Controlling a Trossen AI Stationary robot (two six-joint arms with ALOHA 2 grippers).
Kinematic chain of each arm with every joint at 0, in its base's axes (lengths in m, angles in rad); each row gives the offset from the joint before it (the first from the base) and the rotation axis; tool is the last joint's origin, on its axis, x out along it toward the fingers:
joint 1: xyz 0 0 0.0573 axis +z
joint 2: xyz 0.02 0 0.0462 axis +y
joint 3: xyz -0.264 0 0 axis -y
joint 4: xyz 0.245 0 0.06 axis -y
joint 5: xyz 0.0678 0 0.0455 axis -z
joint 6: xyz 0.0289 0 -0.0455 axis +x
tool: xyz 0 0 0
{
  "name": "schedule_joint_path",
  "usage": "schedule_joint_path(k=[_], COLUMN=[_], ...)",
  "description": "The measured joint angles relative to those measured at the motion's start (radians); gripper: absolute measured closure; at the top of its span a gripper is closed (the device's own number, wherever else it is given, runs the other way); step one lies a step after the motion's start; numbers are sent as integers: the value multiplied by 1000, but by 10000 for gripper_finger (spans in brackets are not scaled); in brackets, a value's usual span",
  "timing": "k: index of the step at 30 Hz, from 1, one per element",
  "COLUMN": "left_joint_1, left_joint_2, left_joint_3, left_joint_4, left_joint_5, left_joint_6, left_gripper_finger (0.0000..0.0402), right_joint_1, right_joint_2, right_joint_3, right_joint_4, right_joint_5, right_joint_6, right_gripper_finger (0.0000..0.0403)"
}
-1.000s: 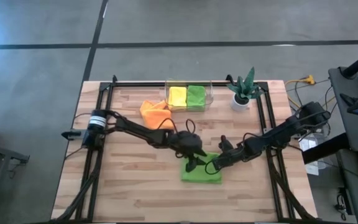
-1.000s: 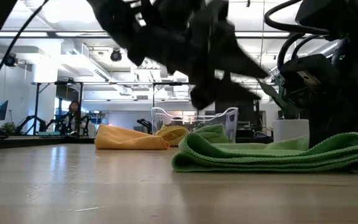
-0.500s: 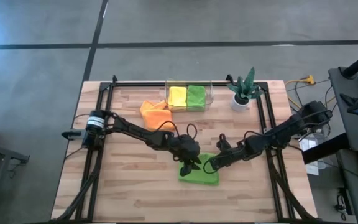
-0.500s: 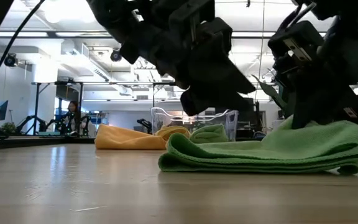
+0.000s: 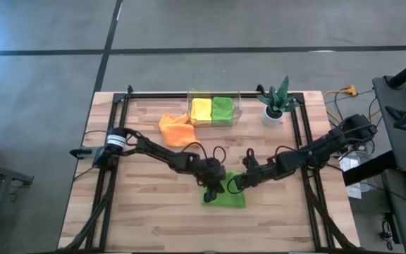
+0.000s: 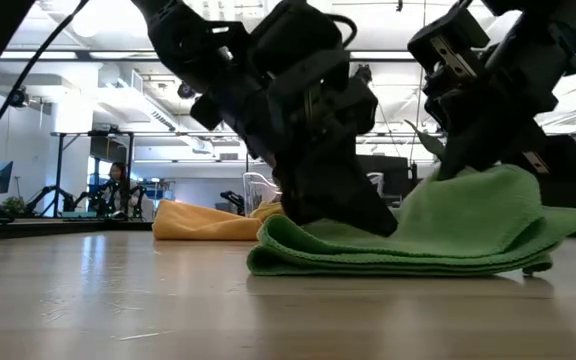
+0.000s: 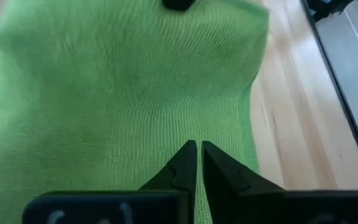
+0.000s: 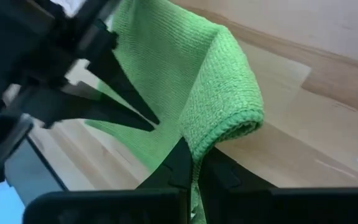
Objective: Fold microfiber towels
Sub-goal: Fold the green microfiber towel
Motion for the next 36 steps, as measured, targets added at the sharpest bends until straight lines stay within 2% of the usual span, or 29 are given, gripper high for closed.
schedule_joint_path(k=[20, 25, 36], left_joint_1=[2, 10, 57], left_joint_2=[40, 34, 22], left_joint_3=[7, 9, 40], left_joint_4=[5, 3, -17], left_joint_5=[-12, -56, -80], left_joint_6=[-6, -6, -5], left_gripper_finger=[391, 391, 391], right_joint_1=[-14, -14, -14], right_joint_2=[-1, -1, -1], right_joint_3=[11, 11, 11], right_joint_4=[32, 51, 44], right_joint_5=[0, -1, -2], right_joint_6=[9, 9, 9], right_gripper_finger=[394, 394, 394])
